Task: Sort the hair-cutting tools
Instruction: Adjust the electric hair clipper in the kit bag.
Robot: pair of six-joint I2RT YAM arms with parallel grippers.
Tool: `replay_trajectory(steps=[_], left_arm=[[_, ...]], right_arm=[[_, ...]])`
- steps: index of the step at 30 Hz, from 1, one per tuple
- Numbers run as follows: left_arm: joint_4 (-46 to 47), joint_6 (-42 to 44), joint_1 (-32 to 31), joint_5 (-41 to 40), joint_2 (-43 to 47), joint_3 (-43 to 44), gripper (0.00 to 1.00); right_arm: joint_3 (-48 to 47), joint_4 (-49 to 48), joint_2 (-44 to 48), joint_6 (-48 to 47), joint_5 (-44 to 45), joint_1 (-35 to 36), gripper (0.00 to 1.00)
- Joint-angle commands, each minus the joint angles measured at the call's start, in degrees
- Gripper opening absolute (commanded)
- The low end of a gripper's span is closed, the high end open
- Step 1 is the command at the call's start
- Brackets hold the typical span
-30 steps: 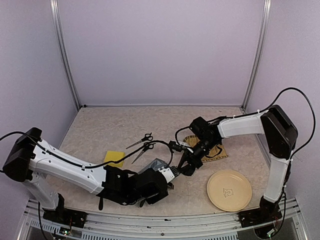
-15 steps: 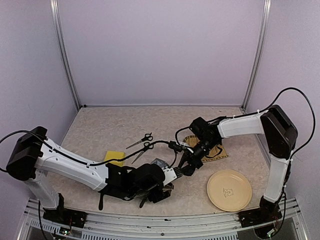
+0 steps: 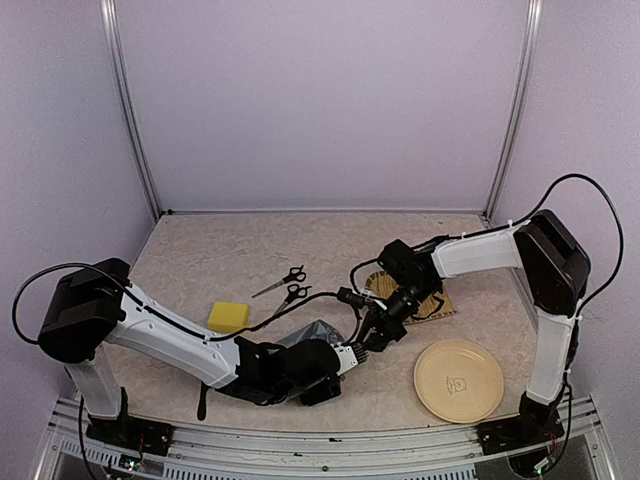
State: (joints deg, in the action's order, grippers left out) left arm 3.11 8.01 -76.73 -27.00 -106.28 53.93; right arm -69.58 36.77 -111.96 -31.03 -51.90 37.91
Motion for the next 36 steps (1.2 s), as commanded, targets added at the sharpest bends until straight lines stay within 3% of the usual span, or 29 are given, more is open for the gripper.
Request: replay_trajectory(steps=[1, 11, 19, 21, 25, 32, 36], left_arm=[[1.12, -0.52, 0.9, -2.84, -0.55, 1.31, 0.69], [1.63, -11.42, 4.36, -11.4, -0.15, 0.84, 0.53], [0.56, -16.3, 6.9, -13.05, -1.35, 0.7, 0.44], [-0.7, -16.65, 7.01, -12.95, -2.97, 1.53, 0.47], [-1.3, -16.28, 5.91, -11.91, -2.74, 1.59, 0.63], [-7.27, -17.93, 3.39, -12.51, 8.66, 1.44, 0.74], [-13.27, -23.52, 2.55, -7.86, 16.36, 0.82, 0.79]], right_arm=[[-0.9, 1.52, -1.09, -1.14, -2.58, 0.76, 0.0], [-1.04, 3.75, -0.66, -1.43, -4.08, 0.76, 0.0], [-1.84, 5.98, -1.13, -1.9, -6.71, 0.71, 0.0], [-2.7, 7.16, -1.5, -2.31, -8.32, 0.65, 0.0], [-4.22, 8.67, -2.02, -2.38, -10.52, 0.59, 0.0], [-5.79, 9.99, -1.35, -1.39, -10.91, -0.82, 0.0], [-4.93, 8.27, -0.18, -0.03, -9.92, -1.5, 0.0]])
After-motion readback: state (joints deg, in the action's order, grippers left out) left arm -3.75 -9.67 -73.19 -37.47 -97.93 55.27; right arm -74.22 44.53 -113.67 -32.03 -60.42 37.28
